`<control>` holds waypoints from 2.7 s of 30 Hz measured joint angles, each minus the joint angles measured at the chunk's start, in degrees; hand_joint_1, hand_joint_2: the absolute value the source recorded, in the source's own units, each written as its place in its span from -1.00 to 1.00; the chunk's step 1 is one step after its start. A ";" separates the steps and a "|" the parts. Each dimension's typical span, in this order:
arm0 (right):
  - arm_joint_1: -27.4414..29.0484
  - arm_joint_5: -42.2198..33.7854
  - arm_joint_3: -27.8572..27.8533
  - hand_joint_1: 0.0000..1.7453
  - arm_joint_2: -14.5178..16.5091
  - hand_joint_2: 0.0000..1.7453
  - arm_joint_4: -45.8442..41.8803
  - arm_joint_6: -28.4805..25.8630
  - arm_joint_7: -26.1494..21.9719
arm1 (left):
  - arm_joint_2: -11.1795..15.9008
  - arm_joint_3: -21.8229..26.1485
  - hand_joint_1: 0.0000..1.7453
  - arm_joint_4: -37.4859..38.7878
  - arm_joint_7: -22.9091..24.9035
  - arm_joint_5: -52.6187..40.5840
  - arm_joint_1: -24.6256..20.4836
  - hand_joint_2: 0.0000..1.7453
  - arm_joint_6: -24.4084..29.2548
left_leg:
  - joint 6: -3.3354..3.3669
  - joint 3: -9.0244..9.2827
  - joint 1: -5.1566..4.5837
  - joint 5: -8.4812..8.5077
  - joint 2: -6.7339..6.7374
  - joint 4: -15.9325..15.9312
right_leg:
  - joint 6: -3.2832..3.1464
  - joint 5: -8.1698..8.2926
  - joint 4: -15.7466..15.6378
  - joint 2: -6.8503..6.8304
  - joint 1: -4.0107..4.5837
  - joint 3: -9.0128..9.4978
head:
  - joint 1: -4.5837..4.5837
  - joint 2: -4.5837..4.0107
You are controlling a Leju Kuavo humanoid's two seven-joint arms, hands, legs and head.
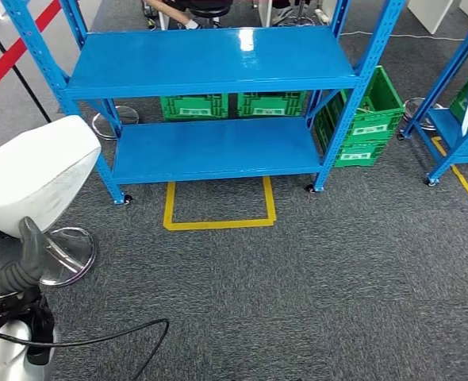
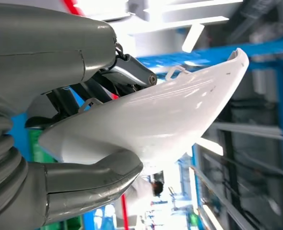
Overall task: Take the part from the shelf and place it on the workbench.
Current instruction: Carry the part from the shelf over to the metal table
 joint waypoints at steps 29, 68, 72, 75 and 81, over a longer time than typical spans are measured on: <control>0.74 -3.26 -2.88 -1.00 -1.73 -1.00 0.20 1.56 -1.83 | 1.96 -0.34 1.00 1.72 -2.08 4.61 0.42 1.00 -8.50 | 0.15 -0.69 -0.02 -0.39 -0.60 1.23 | -0.30 2.13 -4.74 0.88 0.10 1.45 | 0.43 0.00; 0.01 -3.80 -3.83 -1.00 -1.64 -1.00 0.18 1.81 -3.10 | 3.77 1.24 1.00 0.05 -0.98 4.11 -0.15 1.00 -15.09 | -1.22 -1.03 -0.44 -1.04 5.17 2.17 | -0.72 5.36 -12.95 -4.82 0.22 7.67 | 0.47 0.00; 0.31 -3.90 -3.83 -1.00 -1.64 -1.00 0.18 2.08 -3.33 | 3.56 1.27 1.00 0.11 -0.60 5.81 -0.43 1.00 -16.42 | -2.39 -0.88 -0.38 -1.91 5.65 2.63 | -2.22 5.62 -13.73 -2.35 0.14 7.48 | 0.25 0.00; 0.19 -4.01 -3.83 -1.00 -1.63 -1.00 0.17 2.39 -3.43 | 3.59 1.28 1.00 0.21 -0.41 6.06 -0.53 1.00 -16.66 | -2.82 -4.78 -0.11 -6.83 1.02 11.01 | -2.94 6.07 -14.00 -0.19 -0.21 7.39 | -0.38 0.00; 0.27 -4.43 -3.83 -1.00 -1.58 -1.00 0.16 3.32 -3.55 | 3.65 1.24 1.00 0.53 -0.23 6.08 -0.56 1.00 -16.93 | -2.91 -5.09 0.27 -1.98 -2.40 9.36 | -2.65 6.34 -13.83 4.98 -0.41 7.33 | -0.57 0.00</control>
